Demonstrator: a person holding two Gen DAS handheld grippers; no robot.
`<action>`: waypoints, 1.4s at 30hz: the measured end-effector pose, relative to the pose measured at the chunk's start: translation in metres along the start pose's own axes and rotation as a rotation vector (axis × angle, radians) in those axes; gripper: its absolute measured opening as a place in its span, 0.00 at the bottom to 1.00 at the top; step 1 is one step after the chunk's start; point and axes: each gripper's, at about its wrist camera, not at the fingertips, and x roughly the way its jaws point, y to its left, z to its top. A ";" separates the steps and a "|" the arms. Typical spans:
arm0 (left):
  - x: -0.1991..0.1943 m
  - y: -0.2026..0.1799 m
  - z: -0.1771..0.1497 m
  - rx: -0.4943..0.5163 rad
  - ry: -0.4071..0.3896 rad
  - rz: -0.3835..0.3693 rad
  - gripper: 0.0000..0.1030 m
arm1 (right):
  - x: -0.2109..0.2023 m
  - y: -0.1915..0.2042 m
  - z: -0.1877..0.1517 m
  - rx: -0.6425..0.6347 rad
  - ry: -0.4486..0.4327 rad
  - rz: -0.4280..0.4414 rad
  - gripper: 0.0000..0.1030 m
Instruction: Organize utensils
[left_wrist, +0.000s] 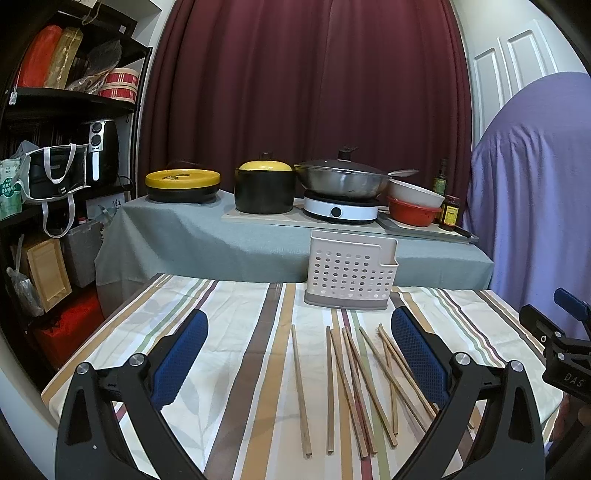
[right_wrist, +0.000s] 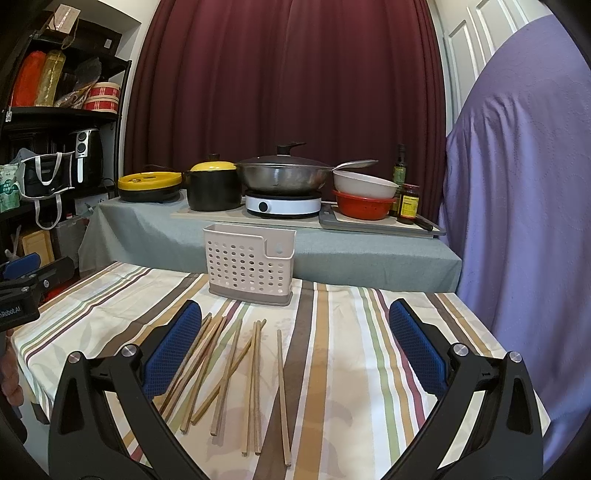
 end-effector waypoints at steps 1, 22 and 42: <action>0.000 0.000 0.001 -0.001 0.000 0.000 0.94 | 0.000 0.000 0.000 0.000 0.000 0.000 0.96; -0.001 0.000 -0.001 -0.001 -0.005 -0.001 0.94 | -0.001 0.001 -0.001 0.000 -0.003 0.003 0.96; 0.000 -0.001 -0.002 -0.003 -0.007 -0.002 0.94 | -0.002 0.002 -0.001 0.000 -0.007 0.004 0.96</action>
